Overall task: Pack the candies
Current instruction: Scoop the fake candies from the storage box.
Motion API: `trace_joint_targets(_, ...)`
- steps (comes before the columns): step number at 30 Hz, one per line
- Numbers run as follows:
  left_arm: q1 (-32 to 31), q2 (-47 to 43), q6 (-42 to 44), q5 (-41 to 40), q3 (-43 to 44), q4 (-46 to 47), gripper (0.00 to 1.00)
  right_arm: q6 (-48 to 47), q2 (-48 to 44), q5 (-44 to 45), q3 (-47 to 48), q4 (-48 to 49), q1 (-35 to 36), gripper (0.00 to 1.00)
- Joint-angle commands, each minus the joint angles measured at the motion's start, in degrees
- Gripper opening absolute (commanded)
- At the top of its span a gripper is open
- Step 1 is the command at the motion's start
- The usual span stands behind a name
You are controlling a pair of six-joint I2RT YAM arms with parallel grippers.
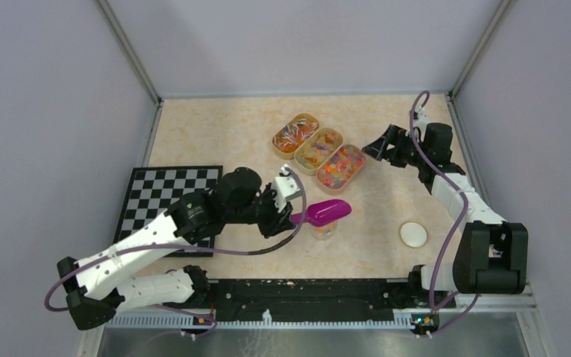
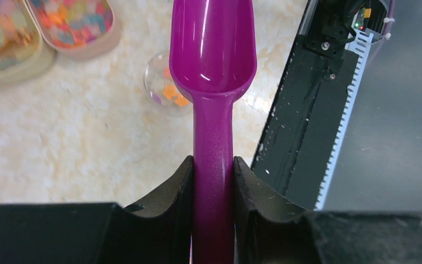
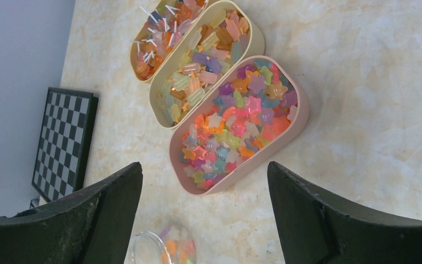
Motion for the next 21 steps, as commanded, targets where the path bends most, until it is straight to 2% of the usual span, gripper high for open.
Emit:
trace_joint_targets(1,-1.35,-8.06,9.94,-0.93,-6.36,16.88,0.00,2.87,-1.68,-2.89,-0.21,5.57,0.31,0.82)
trace_joint_targets(6,-1.56,-15.90,21.40,5.24,-15.13,27.82,0.00,2.89,-2.01,-2.62,-0.02,5.13,0.32,0.82)
trace_joint_targets(10,-1.52,-16.01,23.15,3.07,-15.85,28.48,0.00,2.33,-2.37,-1.86,0.26,4.25,0.31,0.82)
trace_joint_targets(12,-1.56,-14.18,21.55,-0.78,-13.95,26.16,0.00,1.88,-2.32,-0.81,0.46,4.12,0.31,0.82)
trace_joint_targets(16,-1.52,-7.88,10.45,-15.06,-7.87,19.90,0.00,-2.33,-0.68,1.22,2.72,2.06,0.30,0.82)
trace_joint_targets(21,-1.47,1.63,6.93,-20.06,2.95,10.96,0.00,-5.78,2.27,3.63,7.52,-3.45,-0.16,0.82)
